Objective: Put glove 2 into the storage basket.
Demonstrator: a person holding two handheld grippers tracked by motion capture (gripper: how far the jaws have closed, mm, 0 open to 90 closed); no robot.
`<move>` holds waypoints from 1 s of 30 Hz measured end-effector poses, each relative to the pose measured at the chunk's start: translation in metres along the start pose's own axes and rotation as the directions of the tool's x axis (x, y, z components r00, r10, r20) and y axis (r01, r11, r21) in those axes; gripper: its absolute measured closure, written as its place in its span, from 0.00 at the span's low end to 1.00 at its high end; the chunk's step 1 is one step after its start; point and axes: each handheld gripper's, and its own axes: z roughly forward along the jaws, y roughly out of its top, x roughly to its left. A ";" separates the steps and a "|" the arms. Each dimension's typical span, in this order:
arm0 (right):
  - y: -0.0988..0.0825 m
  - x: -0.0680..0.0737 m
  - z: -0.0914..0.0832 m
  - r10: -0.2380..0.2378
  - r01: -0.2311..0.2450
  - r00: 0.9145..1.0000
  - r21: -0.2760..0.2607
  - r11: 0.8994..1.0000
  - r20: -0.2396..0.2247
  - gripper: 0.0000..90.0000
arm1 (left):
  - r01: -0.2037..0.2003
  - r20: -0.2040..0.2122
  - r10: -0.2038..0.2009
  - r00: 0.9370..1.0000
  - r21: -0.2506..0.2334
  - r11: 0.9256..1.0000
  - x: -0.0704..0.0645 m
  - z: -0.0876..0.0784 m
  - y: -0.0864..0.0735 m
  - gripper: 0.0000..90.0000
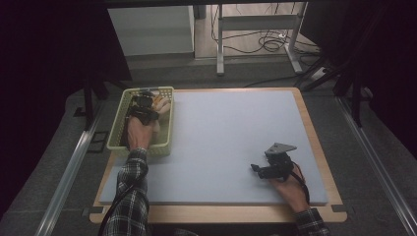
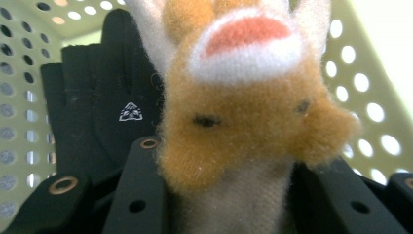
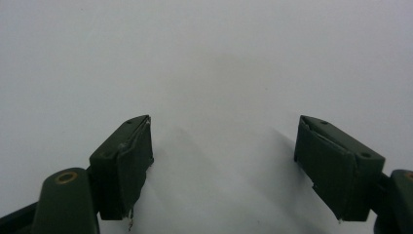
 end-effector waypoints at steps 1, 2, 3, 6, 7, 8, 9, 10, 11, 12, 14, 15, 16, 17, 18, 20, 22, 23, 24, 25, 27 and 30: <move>0.000 0.000 0.000 0.000 0.000 1.000 0.000 1.000 0.000 0.24 | -0.002 0.000 0.002 1.000 0.007 1.000 -0.001 0.003 0.001 0.70; 0.000 0.000 0.000 0.000 0.000 1.000 0.000 1.000 0.000 0.24 | -0.002 0.002 0.002 1.000 0.012 1.000 -0.001 0.005 0.001 0.70; 0.000 0.000 0.000 0.000 0.000 1.000 0.000 1.000 0.000 0.24 | 0.000 0.009 0.000 1.000 0.016 1.000 -0.002 0.008 0.002 0.70; 0.000 0.000 0.000 0.000 0.000 1.000 0.000 1.000 0.000 0.24 | -0.014 0.036 0.013 0.999 0.039 0.999 -0.008 0.016 0.002 0.69; 0.000 0.000 0.000 0.000 0.000 1.000 0.000 1.000 0.000 0.24 | -0.019 0.052 0.017 0.998 0.054 0.998 -0.009 0.020 0.003 0.68; 0.000 0.000 0.000 0.000 0.000 1.000 0.000 1.000 0.000 0.24 | -0.023 0.060 0.020 0.998 0.062 0.998 -0.011 0.023 0.003 0.66; 0.000 0.000 0.000 0.000 0.000 1.000 0.000 1.000 0.000 0.24 | -0.028 0.064 0.023 0.998 0.067 0.997 -0.012 0.025 0.003 0.63; 0.000 0.000 0.000 0.000 0.000 1.000 0.000 1.000 0.000 0.24 | -0.024 0.074 0.018 0.997 0.071 0.997 -0.012 0.026 0.003 0.56; 0.000 0.000 0.000 0.000 0.000 1.000 0.000 1.000 0.000 0.24 | -0.020 0.083 0.014 0.996 0.077 0.997 -0.011 0.027 0.003 0.45; 0.000 0.000 0.000 0.000 0.000 1.000 0.000 1.000 0.000 0.24 | -0.020 0.083 0.014 0.996 0.076 0.997 -0.011 0.027 0.003 0.38; 0.000 0.000 0.000 0.000 0.000 1.000 0.000 1.000 -0.001 0.24 | -0.013 0.082 0.007 0.997 0.073 0.997 -0.008 0.024 0.002 0.25; 0.000 0.000 0.000 0.000 0.000 1.000 0.000 1.000 -0.001 0.24 | -0.010 0.085 0.004 0.996 0.070 0.998 -0.006 0.021 0.002 0.19; 0.000 0.000 0.000 0.000 0.000 1.000 0.000 1.000 -0.001 0.24 | -0.005 0.088 -0.001 0.996 0.061 0.998 -0.005 0.018 0.002 0.16; 0.000 0.000 0.000 0.000 0.000 1.000 0.000 1.000 -0.001 0.24 | -0.006 0.094 0.001 0.996 0.054 0.999 -0.003 0.014 0.001 0.15; 0.000 0.000 0.000 0.000 0.000 1.000 0.000 1.000 -0.001 0.24 | -0.004 0.103 0.000 0.995 0.038 0.999 -0.001 0.011 0.001 0.15; 0.000 0.000 0.000 -0.002 0.002 1.000 0.000 1.000 0.000 0.24 | 0.019 0.135 -0.021 0.991 0.013 1.000 0.005 0.004 0.000 0.19; 0.000 0.000 0.000 -0.002 0.002 1.000 0.001 1.000 0.000 0.24 | 0.033 0.161 -0.032 0.986 0.000 0.999 0.009 -0.001 -0.001 0.30; 0.000 0.000 0.000 -0.002 0.002 1.000 0.001 1.000 0.000 0.24 | 0.033 0.177 -0.032 0.984 0.001 0.999 0.011 -0.002 -0.002 0.39; 0.000 0.000 0.000 0.000 0.000 1.000 0.000 1.000 0.000 0.24 | 0.031 0.192 -0.032 0.981 0.007 0.999 0.011 -0.002 -0.002 0.46; 0.000 0.000 0.000 0.000 0.000 1.000 0.001 1.000 -0.001 0.24 | 0.029 0.202 -0.032 0.979 0.019 0.999 0.011 0.000 -0.002 0.52; 0.000 0.000 0.000 0.000 0.000 1.000 0.000 1.000 0.000 0.24 | 0.015 0.186 -0.022 0.982 0.040 0.999 0.008 0.004 -0.003 0.59; 0.000 0.000 0.000 0.000 0.000 1.000 0.000 1.000 0.000 0.24 | 0.031 0.223 -0.041 0.974 0.050 0.998 0.007 0.009 -0.004 0.63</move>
